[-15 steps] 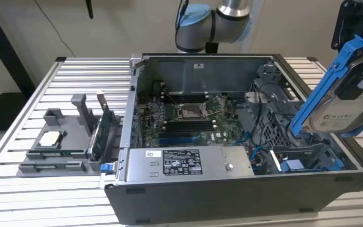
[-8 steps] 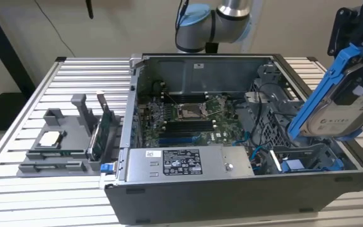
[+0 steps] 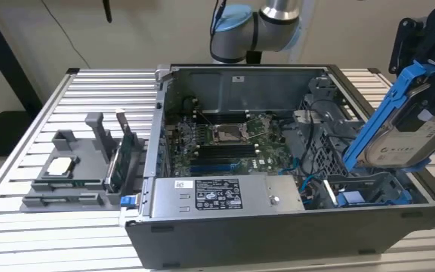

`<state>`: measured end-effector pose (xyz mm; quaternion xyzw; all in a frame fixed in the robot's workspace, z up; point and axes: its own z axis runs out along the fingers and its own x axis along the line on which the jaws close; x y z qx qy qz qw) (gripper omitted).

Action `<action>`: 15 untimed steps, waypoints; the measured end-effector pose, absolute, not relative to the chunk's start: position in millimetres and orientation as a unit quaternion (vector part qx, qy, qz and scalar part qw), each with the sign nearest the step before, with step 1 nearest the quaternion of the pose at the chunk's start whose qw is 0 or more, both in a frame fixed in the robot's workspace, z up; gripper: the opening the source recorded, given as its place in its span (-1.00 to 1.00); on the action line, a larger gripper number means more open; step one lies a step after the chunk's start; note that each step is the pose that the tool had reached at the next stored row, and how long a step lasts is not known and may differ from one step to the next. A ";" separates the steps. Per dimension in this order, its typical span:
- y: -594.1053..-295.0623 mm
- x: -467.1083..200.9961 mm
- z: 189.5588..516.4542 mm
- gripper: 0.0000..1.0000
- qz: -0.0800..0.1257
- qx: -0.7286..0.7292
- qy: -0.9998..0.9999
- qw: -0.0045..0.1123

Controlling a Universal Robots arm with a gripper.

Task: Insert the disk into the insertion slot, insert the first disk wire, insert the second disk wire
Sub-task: 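Insert the disk into the insertion slot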

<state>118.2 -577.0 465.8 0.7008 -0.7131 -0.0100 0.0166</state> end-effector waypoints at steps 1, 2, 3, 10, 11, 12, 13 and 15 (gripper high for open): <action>-577.0 118.2 465.8 -0.35 -0.010 0.701 -0.713 0.017; -577.0 118.2 465.8 -0.35 -0.010 0.701 -0.713 0.017; -577.0 118.2 465.7 -0.35 -0.010 0.701 -0.713 0.017; -577.0 118.2 462.9 -0.35 -0.010 0.701 -0.713 0.017; -577.0 118.2 462.3 -0.35 -0.010 0.701 -0.713 0.017; -577.0 118.2 461.7 -0.35 -0.010 0.701 -0.713 0.017; -577.0 118.2 461.1 -0.35 -0.010 0.701 -0.713 0.017; -577.0 118.2 459.9 -0.35 -0.010 0.701 -0.713 0.017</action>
